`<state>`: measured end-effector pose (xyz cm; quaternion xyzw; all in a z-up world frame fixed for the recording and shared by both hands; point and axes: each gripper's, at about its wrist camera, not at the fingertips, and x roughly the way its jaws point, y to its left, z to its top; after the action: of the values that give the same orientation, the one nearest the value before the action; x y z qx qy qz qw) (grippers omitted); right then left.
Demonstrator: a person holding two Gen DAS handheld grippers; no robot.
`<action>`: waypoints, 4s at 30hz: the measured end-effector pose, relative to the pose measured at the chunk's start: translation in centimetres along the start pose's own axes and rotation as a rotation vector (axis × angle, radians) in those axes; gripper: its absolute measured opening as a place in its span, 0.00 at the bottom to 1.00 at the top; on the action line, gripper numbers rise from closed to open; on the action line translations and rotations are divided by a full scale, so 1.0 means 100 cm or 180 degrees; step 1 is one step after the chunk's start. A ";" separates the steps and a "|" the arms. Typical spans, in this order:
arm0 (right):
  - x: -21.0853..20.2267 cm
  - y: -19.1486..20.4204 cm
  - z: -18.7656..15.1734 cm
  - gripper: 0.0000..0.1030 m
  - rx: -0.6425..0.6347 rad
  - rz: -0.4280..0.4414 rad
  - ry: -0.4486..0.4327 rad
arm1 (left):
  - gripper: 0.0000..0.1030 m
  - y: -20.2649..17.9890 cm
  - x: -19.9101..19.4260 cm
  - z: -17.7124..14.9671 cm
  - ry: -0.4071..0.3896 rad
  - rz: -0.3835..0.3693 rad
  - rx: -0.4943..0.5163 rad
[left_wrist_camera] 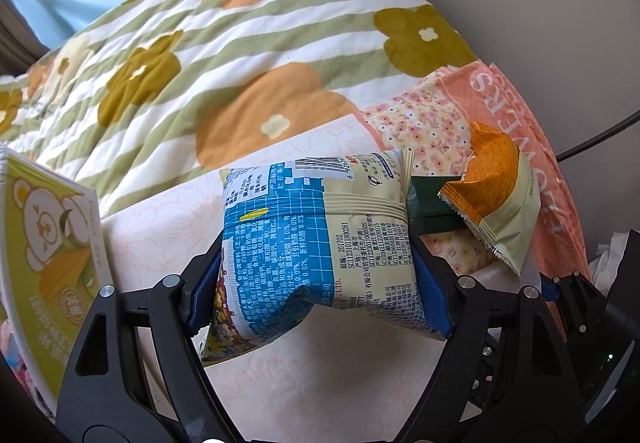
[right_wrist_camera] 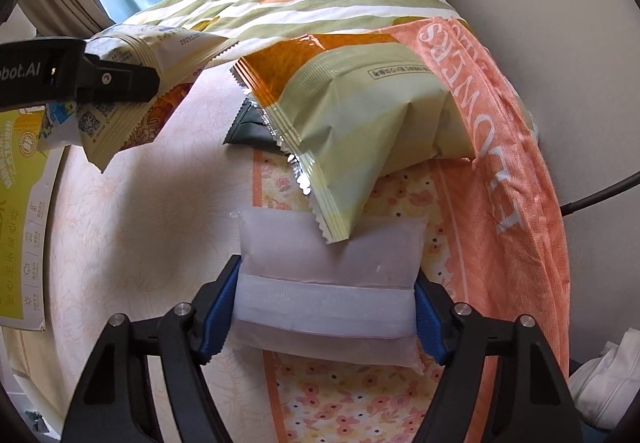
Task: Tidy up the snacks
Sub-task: 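Grasp the blue-white snack bag with the left tool while the right tool grasps the white translucent pack, then carry both items over the box and open the left tool to drop the blue-white bag, then open the right tool to drop the white translucent pack into the box, then move both tools back toward the last snacks on the towel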
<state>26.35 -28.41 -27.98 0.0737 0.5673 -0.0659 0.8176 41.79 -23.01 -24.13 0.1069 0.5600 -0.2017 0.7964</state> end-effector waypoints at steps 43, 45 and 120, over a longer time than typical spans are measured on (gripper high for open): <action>-0.200 0.268 0.017 0.68 -0.1173 0.1111 -0.0896 | 0.76 0.272 -0.249 -0.185 -0.0918 0.0592 -0.1093; -0.197 0.284 0.014 0.68 -0.1107 0.1103 -0.0868 | 0.77 0.284 -0.242 -0.195 -0.0851 0.0521 -0.1054; -0.188 0.022 0.016 0.88 -0.0305 0.0153 -0.0901 | 1.00 0.069 -0.174 -0.116 -0.0717 -0.0065 -0.0451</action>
<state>21.69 -26.12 -9.68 0.0381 0.4468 -0.0290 0.8933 29.90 -8.70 -12.29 0.0212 0.4809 -0.1805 0.8577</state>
